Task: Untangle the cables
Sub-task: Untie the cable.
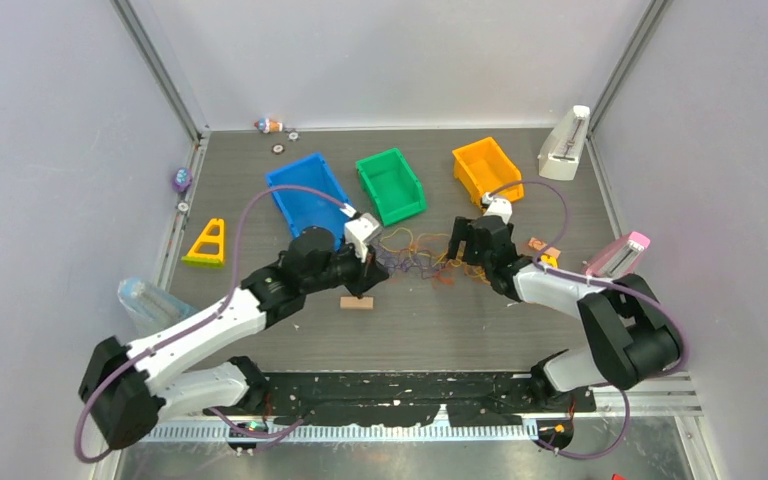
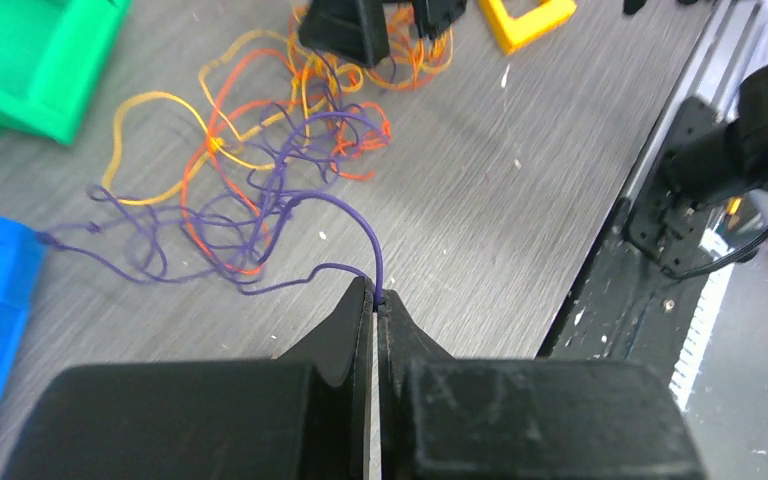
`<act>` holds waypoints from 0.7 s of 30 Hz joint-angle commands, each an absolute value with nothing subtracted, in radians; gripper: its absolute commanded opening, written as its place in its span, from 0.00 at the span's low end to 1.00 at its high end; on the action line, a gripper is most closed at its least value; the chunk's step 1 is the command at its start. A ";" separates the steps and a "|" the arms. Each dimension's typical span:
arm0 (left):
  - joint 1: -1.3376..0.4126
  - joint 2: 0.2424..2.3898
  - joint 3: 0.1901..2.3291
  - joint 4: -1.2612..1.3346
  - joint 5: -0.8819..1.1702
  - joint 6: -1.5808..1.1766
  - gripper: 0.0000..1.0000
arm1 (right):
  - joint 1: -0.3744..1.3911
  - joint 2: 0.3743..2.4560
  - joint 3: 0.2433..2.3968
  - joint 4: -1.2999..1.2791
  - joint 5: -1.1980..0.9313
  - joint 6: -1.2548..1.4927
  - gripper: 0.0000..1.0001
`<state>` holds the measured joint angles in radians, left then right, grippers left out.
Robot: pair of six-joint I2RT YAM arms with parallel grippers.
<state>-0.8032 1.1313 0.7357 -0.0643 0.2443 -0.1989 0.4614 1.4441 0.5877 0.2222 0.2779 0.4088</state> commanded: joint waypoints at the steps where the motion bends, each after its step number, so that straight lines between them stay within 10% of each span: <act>1: -0.758 0.995 0.726 -0.087 0.278 -0.244 0.00 | 0.444 1.311 0.518 0.312 0.296 0.440 0.88; 8: -0.718 1.015 0.868 -0.263 0.334 -0.226 0.00 | 0.442 1.123 0.256 0.824 -0.083 0.326 0.90; 21: -0.701 1.055 1.076 -0.360 0.393 -0.272 0.00 | 0.555 1.273 0.339 0.976 -0.483 0.221 0.94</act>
